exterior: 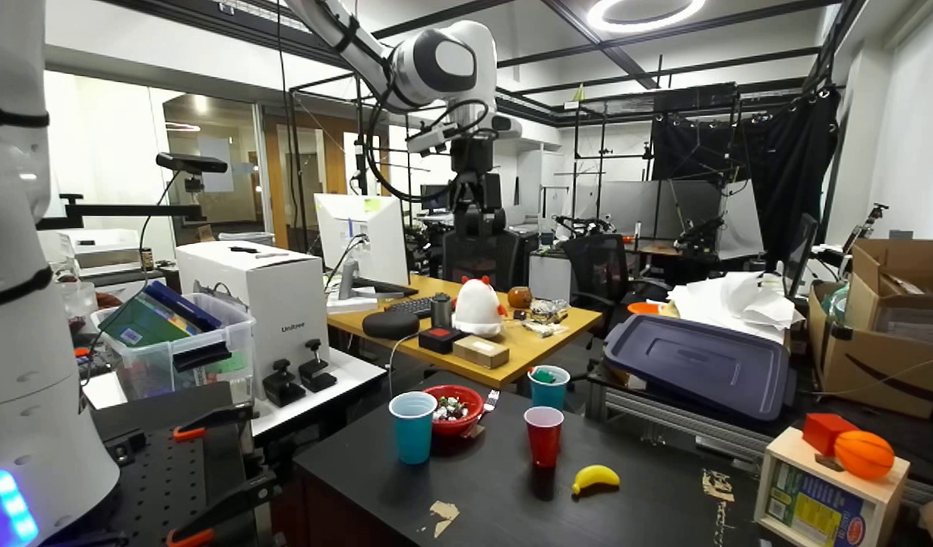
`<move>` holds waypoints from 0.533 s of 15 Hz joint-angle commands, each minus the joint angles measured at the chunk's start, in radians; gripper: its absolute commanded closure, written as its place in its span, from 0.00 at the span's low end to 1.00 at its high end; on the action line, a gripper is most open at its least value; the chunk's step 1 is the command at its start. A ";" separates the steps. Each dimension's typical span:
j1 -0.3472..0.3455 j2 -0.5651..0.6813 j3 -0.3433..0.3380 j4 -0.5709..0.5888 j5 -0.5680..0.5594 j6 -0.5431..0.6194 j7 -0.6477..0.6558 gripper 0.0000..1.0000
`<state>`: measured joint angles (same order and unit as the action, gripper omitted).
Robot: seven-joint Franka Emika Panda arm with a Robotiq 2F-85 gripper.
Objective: Pour the contents in the red cup into the red bowl
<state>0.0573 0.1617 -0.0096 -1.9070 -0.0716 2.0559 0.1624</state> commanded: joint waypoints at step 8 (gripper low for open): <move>0.007 -0.157 0.057 -0.139 0.008 -0.056 -0.093 0.00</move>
<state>0.0597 0.0606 0.0356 -1.9907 -0.0716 2.0185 0.0968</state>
